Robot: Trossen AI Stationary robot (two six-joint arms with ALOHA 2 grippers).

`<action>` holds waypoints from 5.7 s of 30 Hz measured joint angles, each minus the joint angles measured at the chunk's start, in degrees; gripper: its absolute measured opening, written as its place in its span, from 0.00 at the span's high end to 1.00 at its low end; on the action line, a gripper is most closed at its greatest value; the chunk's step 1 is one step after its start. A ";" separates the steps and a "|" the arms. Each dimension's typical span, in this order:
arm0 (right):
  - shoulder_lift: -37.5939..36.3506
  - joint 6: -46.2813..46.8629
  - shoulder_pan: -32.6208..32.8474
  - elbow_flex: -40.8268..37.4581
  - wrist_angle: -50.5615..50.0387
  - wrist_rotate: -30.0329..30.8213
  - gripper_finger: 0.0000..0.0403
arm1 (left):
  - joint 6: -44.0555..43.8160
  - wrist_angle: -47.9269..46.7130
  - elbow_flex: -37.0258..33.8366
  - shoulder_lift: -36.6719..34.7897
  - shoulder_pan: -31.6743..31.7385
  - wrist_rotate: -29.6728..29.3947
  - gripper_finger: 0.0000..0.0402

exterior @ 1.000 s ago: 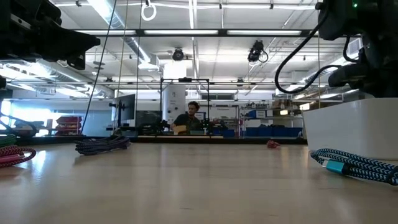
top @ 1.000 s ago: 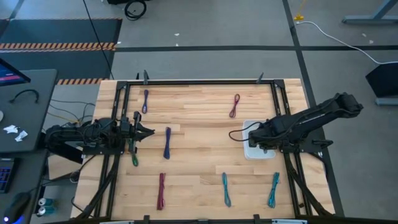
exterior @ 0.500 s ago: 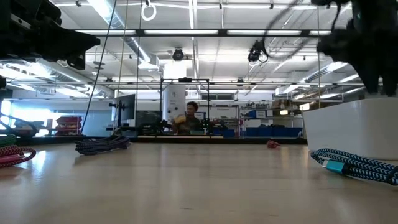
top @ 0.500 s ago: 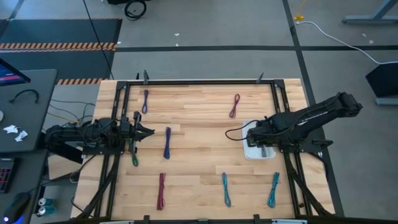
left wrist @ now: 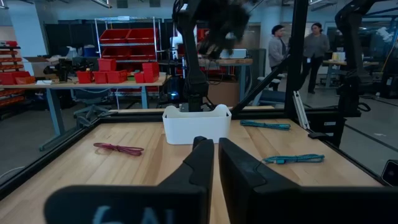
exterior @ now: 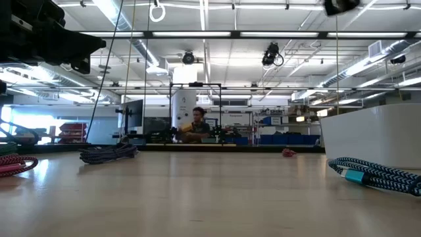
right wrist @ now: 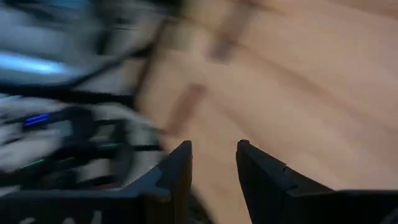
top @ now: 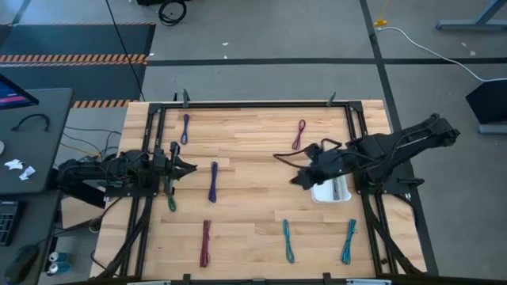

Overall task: Pick and place USB-C Cables
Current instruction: Put the left blue charging cable into the white bin, then put the blue charging cable into the white bin

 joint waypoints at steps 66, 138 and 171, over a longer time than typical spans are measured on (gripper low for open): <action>46.19 32.95 11.08 2.89 5.48 -21.04 0.76 | 0.00 -0.11 -0.01 0.00 0.02 -0.01 0.91; -7.29 15.81 -17.82 -28.55 -21.64 -15.22 0.96 | -0.02 -0.11 0.00 0.00 0.02 -0.01 0.92; -4.40 10.17 -11.37 -8.51 -29.47 0.66 0.73 | -0.02 -0.09 0.00 -0.01 0.01 -0.01 0.93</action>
